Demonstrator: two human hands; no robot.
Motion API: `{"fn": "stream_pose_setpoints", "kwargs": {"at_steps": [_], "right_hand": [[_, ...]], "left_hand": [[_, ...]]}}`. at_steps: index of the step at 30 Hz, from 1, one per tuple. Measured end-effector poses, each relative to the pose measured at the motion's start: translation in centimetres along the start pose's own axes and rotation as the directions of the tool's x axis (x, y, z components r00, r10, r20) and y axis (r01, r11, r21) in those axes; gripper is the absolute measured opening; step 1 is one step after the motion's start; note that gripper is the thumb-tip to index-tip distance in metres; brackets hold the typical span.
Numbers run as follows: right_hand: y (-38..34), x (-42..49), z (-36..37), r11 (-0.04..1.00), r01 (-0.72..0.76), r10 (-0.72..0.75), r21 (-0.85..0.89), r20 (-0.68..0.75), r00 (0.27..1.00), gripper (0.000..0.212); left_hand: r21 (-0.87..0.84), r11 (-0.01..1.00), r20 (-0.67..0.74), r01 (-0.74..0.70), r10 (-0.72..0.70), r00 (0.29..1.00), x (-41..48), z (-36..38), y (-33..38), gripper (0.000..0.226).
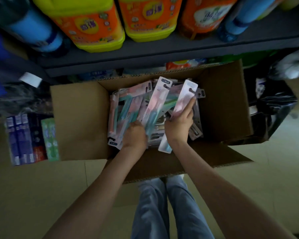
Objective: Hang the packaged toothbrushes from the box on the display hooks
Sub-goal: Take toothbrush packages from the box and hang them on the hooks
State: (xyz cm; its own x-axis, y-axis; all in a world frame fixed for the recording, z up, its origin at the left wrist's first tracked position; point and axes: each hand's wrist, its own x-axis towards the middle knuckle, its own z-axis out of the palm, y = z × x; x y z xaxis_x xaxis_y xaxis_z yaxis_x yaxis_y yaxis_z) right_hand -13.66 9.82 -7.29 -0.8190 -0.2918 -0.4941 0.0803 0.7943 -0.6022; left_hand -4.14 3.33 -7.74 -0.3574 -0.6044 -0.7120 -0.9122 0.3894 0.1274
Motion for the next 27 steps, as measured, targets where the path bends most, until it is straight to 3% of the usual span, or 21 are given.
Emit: {"fn": "stream_pose_setpoints", "kwargs": {"at_steps": [6, 9, 11, 15, 20, 27], "right_hand": [[-7.6, -6.3, -9.7, 0.961, 0.198, -0.202, 0.194, 0.001, 0.979, 0.098], [-12.3, -9.7, -15.7, 0.901, 0.320, -0.321, 0.292, -0.046, 0.946, 0.099], [-15.4, -11.9, -19.4, 0.855, 0.406, -0.403, 0.322, -0.078, 0.912, 0.100], [-22.6, -16.5, -27.1, 0.715, 0.597, -0.583, 0.364, -0.160, 0.796, 0.100], [-31.3, -20.7, -35.6, 0.541, 0.785, -0.715, 0.302, -0.327, 0.618, 0.099], [-37.9, -24.6, -44.5, 0.347, 0.918, -0.839, 0.195, -0.373, 0.396, 0.094]], "left_hand": [[-0.246, 0.962, 0.078, -0.116, 0.139, 0.987, -9.7, -8.2, 2.3, 0.043], [-0.367, 0.894, 0.017, -0.257, 0.283, 0.959, -15.1, -13.8, 3.4, 0.028], [-0.431, 0.827, -0.043, -0.361, 0.381, 0.924, -18.0, -17.9, 4.6, 0.033], [-0.478, 0.648, -0.222, -0.593, 0.564, 0.795, -24.6, -28.3, 7.7, 0.066], [-0.405, 0.470, -0.444, -0.784, 0.649, 0.618, -31.3, -38.5, 11.4, 0.047], [-0.256, 0.382, -0.622, -0.888, 0.639, 0.454, -37.1, -46.2, 15.7, 0.040]]}}
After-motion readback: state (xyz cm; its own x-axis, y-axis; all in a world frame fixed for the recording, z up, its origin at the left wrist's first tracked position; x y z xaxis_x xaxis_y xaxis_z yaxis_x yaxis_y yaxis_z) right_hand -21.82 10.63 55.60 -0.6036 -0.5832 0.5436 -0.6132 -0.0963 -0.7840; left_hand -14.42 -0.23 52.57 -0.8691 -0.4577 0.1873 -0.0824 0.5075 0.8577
